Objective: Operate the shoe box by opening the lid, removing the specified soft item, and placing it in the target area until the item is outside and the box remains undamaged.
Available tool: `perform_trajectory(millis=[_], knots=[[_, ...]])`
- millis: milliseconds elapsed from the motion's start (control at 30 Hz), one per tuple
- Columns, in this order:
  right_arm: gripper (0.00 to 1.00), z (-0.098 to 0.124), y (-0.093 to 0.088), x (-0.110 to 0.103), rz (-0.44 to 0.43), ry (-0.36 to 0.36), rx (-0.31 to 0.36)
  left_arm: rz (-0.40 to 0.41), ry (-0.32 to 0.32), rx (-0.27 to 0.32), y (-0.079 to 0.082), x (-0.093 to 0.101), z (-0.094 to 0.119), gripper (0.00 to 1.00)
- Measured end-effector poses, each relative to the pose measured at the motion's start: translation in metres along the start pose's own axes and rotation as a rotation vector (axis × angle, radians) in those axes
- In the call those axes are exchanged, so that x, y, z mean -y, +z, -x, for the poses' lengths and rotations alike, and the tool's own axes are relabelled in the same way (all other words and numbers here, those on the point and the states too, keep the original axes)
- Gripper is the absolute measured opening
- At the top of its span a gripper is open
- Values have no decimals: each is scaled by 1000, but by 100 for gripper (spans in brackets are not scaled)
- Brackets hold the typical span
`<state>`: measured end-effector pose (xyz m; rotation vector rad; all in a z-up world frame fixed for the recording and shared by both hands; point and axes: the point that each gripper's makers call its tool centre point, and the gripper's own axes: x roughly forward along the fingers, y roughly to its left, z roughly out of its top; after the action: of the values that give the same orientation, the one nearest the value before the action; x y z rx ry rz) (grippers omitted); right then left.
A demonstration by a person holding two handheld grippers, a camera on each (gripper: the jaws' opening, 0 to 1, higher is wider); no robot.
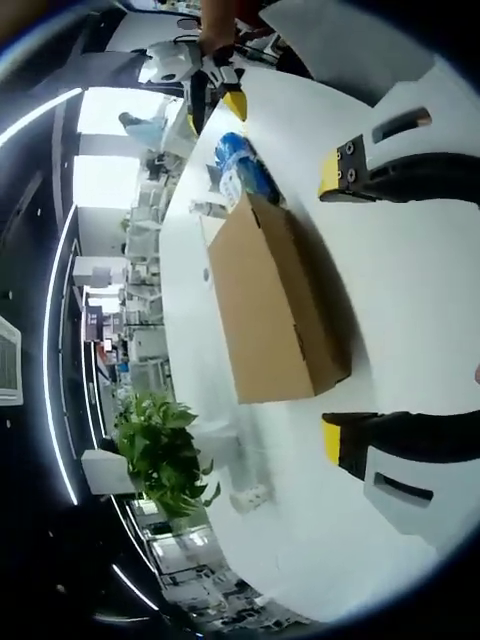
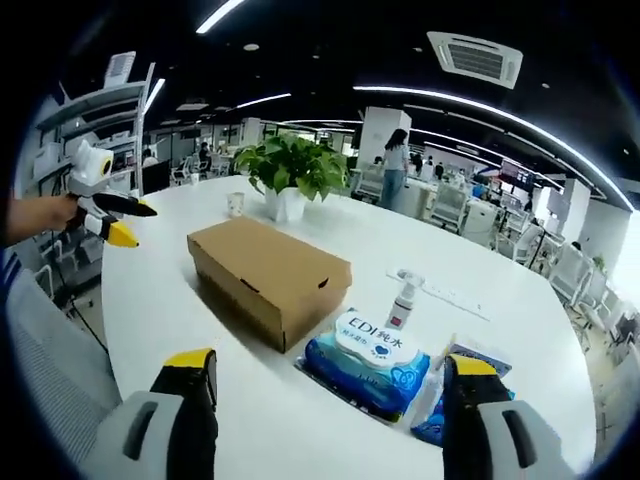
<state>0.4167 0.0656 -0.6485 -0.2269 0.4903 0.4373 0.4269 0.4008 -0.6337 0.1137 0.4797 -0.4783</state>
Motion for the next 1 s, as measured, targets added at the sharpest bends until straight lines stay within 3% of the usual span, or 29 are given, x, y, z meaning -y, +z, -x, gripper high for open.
perform_trajectory(millis=[333, 667, 1000], knots=[[99, 35, -24, 18, -42, -51, -3, 12, -2, 17, -2, 18, 15, 99], [99, 71, -47, 28, -104, -97, 13, 15, -28, 48, -1, 40, 30, 99], [99, 98, -61, 20, -81, -120, 21, 29, -46, 93, -16, 67, 52, 99]])
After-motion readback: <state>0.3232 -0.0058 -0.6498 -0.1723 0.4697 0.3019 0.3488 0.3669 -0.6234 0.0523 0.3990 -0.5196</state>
